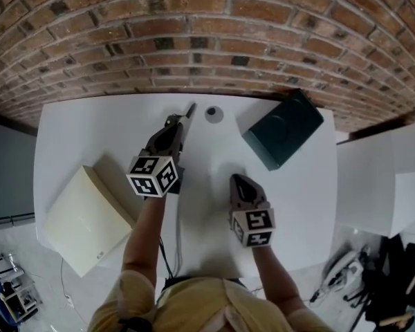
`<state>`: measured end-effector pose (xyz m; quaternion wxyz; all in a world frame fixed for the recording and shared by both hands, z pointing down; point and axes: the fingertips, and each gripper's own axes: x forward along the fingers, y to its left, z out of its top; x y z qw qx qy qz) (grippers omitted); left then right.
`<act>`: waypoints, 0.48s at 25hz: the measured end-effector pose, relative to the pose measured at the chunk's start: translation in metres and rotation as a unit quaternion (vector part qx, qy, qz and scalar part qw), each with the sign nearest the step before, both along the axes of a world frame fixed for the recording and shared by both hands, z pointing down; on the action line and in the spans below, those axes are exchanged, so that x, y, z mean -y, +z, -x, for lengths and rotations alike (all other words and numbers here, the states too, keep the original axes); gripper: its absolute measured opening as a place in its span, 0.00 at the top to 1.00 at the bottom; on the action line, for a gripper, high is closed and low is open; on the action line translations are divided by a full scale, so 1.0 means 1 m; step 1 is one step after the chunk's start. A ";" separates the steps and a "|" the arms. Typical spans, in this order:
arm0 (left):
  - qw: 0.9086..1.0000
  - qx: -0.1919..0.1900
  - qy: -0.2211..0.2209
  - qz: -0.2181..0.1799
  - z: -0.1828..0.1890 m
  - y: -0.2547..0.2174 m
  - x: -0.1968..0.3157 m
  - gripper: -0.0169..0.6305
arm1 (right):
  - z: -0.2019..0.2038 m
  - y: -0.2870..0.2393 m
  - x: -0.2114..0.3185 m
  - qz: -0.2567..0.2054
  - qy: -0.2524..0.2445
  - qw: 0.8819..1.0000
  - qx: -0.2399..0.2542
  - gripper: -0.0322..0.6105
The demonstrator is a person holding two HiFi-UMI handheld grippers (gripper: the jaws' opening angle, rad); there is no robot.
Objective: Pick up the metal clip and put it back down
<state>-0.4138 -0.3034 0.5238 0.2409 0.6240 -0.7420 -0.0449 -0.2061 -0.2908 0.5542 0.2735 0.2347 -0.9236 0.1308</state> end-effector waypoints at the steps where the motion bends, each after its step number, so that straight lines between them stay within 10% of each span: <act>1: 1.000 -0.005 -0.005 -0.002 0.003 0.001 -0.001 0.96 | 0.001 0.001 0.000 -0.001 0.000 1.000 -0.001 0.94; 12: 0.998 -0.041 -0.045 -0.027 0.025 0.009 -0.002 0.96 | 0.015 0.005 0.002 -0.009 -0.003 1.000 -0.010 0.94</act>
